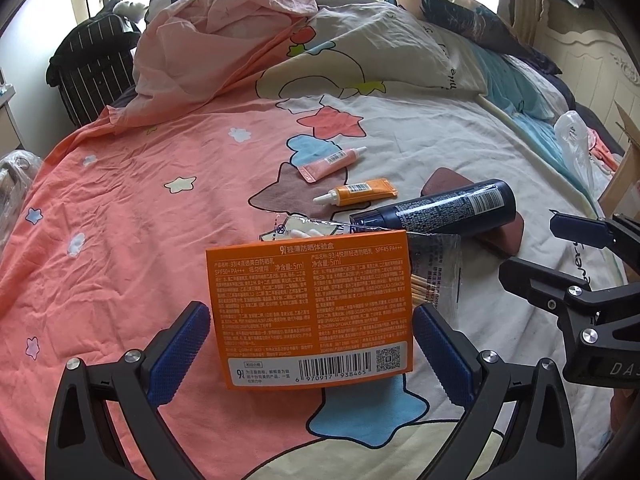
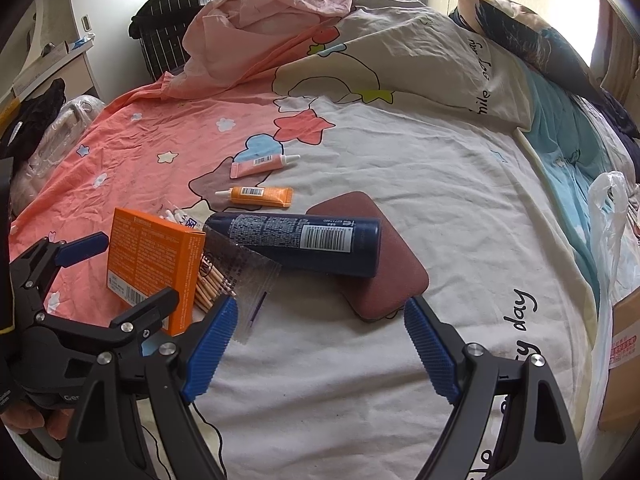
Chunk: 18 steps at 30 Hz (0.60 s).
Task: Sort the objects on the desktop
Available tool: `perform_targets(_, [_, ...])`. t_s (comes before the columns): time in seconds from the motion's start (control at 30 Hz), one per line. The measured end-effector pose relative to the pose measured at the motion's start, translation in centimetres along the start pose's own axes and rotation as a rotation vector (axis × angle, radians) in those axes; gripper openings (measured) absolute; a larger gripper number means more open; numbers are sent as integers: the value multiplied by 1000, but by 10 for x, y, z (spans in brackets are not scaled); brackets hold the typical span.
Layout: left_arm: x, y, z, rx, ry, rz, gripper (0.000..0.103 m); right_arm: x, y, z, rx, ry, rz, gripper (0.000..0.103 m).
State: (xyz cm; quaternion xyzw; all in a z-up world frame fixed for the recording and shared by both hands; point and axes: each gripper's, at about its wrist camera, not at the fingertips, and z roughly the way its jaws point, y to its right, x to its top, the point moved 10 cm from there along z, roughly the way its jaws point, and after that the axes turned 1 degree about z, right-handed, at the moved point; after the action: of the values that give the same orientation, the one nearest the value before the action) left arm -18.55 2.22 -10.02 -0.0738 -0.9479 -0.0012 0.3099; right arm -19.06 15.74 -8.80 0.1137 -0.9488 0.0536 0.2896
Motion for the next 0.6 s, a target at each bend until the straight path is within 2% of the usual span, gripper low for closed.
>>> perform_targets(0.6, [3, 3, 2, 9, 1, -12, 103, 3, -5, 0, 35, 3, -32, 83])
